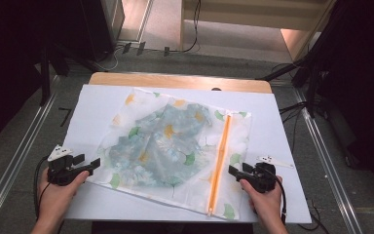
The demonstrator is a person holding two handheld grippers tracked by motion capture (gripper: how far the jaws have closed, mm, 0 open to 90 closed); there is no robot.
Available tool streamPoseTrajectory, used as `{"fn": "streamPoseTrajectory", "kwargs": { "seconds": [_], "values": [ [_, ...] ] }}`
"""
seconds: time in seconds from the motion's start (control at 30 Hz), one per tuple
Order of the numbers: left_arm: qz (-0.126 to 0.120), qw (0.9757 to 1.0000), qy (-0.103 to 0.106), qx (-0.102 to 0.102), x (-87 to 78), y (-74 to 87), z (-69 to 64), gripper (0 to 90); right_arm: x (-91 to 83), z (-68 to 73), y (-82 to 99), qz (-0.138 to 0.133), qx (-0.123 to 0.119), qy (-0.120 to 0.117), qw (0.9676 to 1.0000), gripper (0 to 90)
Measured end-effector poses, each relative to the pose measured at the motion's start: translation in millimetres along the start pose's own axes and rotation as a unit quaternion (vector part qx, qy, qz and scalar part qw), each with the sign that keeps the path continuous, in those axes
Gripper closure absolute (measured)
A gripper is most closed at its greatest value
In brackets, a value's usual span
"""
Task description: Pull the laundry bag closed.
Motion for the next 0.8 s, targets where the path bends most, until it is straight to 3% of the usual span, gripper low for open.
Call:
{"fn": "streamPoseTrajectory", "kwargs": {
  "seconds": [0.07,0.1,0.13,0.17,0.2,0.37,0.47,0.6,0.7,0.8],
  "values": [
    [0.001,1.0000,0.002,0.007,0.0,0.0,-3.6,28.7,0.7,1.9,-0.4,0.003,0.006,-0.025,0.9997,35.3],
    [0.002,0.9996,0.026,0.010,1.6,-0.4,-9.6,28.4,1.0,3.3,-0.2,0.005,0.008,-0.036,0.9993,35.3],
    [0.002,0.9996,0.026,0.010,1.6,-0.4,-9.6,25.6,2.0,4.9,-0.3,0.006,0.006,-0.050,0.9987,35.5],
    [0.005,0.9992,0.031,0.026,4.8,-0.1,-16.2,21.1,2.2,5.8,0.0,0.008,0.004,-0.054,0.9985,35.9],
    [0.006,0.9992,0.022,0.034,5.8,0.3,-17.5,19.9,2.5,6.4,0.1,0.009,0.002,-0.052,0.9986,36.4],
    [0.010,0.9991,0.017,0.038,6.9,0.9,-20.2,19.8,4.5,10.6,1.2,0.016,-0.014,-0.048,0.9986,43.6],
    [0.009,0.9992,0.020,0.034,5.8,0.5,-18.9,24.2,5.2,12.8,2.8,0.023,-0.021,-0.048,0.9984,50.2],
    [0.009,0.9989,0.023,0.039,5.6,1.1,-20.3,27.7,5.9,14.3,3.2,0.025,-0.027,-0.044,0.9984,51.8],
    [0.010,0.9987,0.009,0.049,6.2,1.5,-21.6,31.3,6.1,14.7,3.6,0.026,-0.031,-0.038,0.9985,54.6],
    [0.012,0.9986,-0.006,0.051,5.5,1.4,-19.4,43.6,6.4,15.1,4.7,0.029,-0.032,-0.043,0.9981,60.5]
  ]
}}
Point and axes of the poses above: each handheld gripper's, and its own axes: x roughly forward along the jaws, y roughly out of its underside, z roughly to its left, the point moved 8 cm from there along x, roughly forward along the jaws, and after that the axes turned 15 degrees about z, right-handed, at the moved point
